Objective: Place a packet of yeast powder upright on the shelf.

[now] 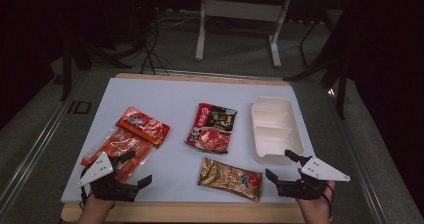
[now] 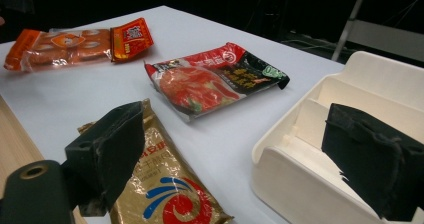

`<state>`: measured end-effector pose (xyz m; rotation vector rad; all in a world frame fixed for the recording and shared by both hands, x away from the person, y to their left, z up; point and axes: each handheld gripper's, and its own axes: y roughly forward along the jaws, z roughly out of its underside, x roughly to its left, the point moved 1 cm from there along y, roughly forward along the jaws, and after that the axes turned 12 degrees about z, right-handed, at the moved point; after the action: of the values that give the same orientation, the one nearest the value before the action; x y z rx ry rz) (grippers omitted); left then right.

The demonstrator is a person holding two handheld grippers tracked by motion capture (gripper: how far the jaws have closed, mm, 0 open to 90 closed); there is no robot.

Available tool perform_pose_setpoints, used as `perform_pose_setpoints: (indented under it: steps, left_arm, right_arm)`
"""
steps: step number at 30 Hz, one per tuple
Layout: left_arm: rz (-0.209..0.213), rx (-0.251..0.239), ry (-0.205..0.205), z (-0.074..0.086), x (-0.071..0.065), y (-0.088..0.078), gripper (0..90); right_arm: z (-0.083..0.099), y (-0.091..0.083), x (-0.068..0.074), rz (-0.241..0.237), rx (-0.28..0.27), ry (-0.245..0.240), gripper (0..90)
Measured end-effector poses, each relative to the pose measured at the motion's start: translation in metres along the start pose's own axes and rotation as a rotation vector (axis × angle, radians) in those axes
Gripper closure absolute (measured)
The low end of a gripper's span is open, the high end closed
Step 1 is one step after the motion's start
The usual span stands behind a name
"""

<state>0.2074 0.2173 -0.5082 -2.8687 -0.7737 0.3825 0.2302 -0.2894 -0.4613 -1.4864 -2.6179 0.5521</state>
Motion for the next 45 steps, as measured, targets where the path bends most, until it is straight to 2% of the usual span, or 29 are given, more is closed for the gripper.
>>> perform_pose_setpoints:
  steps: [8,13,15,20,22,25,29,31,33,35,37,41,43,45]
  left_arm:
    - [-0.005,-0.009,-0.012,-0.001,0.001,-0.001,1.2]
    - [-0.009,-0.011,-0.013,-0.001,0.001,0.000,1.2]
    - [-0.011,-0.009,-0.015,-0.001,0.002,0.000,1.2]
    - [-0.013,-0.006,-0.018,0.000,0.003,0.001,1.2]
    - [-0.013,-0.008,-0.019,0.000,0.002,0.001,1.2]
    - [-0.010,-0.006,-0.020,0.000,0.002,0.001,1.2]
    - [-0.001,0.000,-0.014,0.000,0.002,0.002,1.2]
    - [0.001,-0.002,-0.015,0.000,0.001,0.002,1.2]
    - [0.003,0.001,-0.011,0.000,0.000,0.002,1.2]
    - [0.005,0.004,-0.010,0.000,0.000,0.001,1.2]
    - [0.008,0.000,-0.009,0.000,-0.001,0.000,1.2]
    - [0.009,0.001,-0.009,0.000,-0.001,0.000,1.2]
    - [0.010,0.001,-0.011,0.000,-0.001,0.000,1.2]
    - [0.011,0.004,-0.012,0.001,-0.001,0.001,1.2]
  right_arm:
    - [0.002,0.007,0.002,-0.006,0.032,0.000,10.1]
    - [0.005,0.010,0.000,-0.017,0.046,0.022,10.1]
    - [0.006,0.010,-0.003,-0.017,0.055,0.046,10.0]
    - [0.005,0.009,-0.008,-0.006,0.045,0.069,10.3]
    - [0.004,0.007,-0.010,0.017,0.047,0.052,13.4]
    - [0.000,0.006,-0.009,0.016,0.045,0.032,16.4]
    - [-0.004,0.005,-0.005,0.038,0.035,0.003,16.6]
    - [-0.008,0.004,-0.003,0.028,0.041,-0.001,16.6]
    - [-0.016,0.002,-0.002,0.023,0.018,-0.007,13.6]
    - [-0.016,0.002,-0.002,0.023,0.018,-0.007,13.6]
    - [-0.025,0.000,-0.002,0.008,-0.007,-0.023,11.6]
    - [-0.031,0.002,-0.002,-0.002,0.009,-0.031,11.3]
    - [-0.036,0.005,0.001,0.005,0.057,-0.059,10.6]
    - [-0.040,0.006,0.003,-0.035,0.066,-0.067,10.3]
